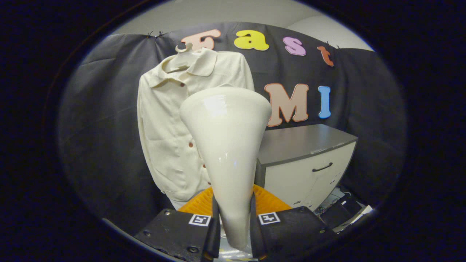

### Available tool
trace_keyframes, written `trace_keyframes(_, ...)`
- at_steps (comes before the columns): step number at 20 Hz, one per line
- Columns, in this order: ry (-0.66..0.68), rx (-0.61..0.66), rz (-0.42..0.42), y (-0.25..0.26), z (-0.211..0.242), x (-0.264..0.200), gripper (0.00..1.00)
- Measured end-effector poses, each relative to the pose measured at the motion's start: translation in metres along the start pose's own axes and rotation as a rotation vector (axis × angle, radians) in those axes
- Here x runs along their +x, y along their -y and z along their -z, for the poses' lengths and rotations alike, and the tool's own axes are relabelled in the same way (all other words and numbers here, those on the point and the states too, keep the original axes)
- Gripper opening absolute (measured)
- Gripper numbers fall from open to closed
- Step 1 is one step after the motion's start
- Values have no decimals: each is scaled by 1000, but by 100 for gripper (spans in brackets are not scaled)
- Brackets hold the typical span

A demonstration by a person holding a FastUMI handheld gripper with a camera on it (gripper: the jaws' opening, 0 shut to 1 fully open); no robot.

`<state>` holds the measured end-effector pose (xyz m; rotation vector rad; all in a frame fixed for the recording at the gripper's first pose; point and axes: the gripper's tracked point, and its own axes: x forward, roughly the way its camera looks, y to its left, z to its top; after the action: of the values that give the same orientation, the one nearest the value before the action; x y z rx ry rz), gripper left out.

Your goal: Iron the clothes twice with a garment steamer, once on the left side and once on the right side.

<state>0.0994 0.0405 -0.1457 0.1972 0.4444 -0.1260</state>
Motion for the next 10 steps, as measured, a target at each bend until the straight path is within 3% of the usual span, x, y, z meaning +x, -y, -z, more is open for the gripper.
trace_keyframes(6,116,18,8,14,-40,-55,33)
trace_keyframes(10,190,-3,-7,38,-43,-83,33)
